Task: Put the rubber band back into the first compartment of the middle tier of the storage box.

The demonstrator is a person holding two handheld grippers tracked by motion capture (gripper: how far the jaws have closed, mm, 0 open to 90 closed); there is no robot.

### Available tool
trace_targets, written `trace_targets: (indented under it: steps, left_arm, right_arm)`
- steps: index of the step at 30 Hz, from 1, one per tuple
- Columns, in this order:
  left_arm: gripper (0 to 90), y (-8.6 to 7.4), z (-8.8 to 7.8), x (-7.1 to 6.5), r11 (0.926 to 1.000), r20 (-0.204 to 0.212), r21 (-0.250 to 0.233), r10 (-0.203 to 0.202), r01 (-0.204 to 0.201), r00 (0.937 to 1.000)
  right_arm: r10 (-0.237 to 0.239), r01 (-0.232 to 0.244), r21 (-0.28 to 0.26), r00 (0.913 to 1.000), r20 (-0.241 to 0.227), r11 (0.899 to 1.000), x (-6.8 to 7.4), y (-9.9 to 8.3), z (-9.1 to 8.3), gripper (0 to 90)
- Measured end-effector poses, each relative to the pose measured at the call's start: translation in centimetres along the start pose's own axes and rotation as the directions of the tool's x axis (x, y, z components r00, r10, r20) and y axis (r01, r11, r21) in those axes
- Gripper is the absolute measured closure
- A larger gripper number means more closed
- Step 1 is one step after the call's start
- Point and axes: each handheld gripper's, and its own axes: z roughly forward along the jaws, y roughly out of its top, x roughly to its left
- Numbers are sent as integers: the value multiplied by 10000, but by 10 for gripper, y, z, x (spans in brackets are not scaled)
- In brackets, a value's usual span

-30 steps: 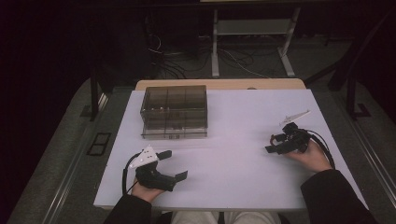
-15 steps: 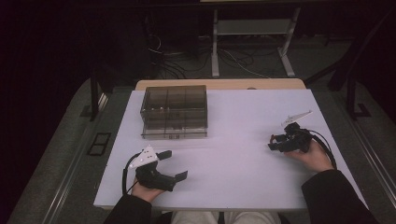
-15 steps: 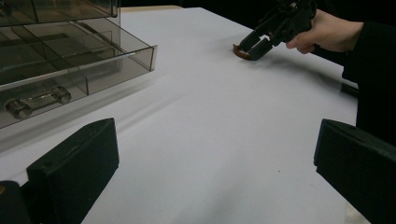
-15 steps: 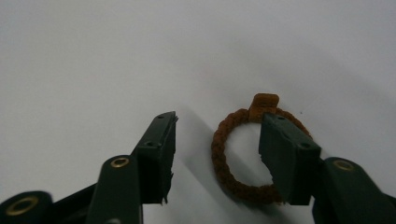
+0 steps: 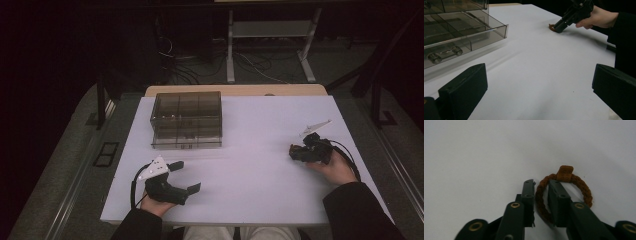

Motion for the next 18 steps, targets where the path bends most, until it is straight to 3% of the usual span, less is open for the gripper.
trace_targets:
  steps: [4,18]
  left_arm:
    - [0,0,0,0,10000,-3,-18,-13,13,10000]
    - [0,1,-2,0,9999,-53,-82,64,-65,10000]
  right_arm:
    - [68,-68,40,10000,-10,10000,-1,0,0,836]
    - [467,-479,-260,9980,-435,9985,0,3,-7,847]
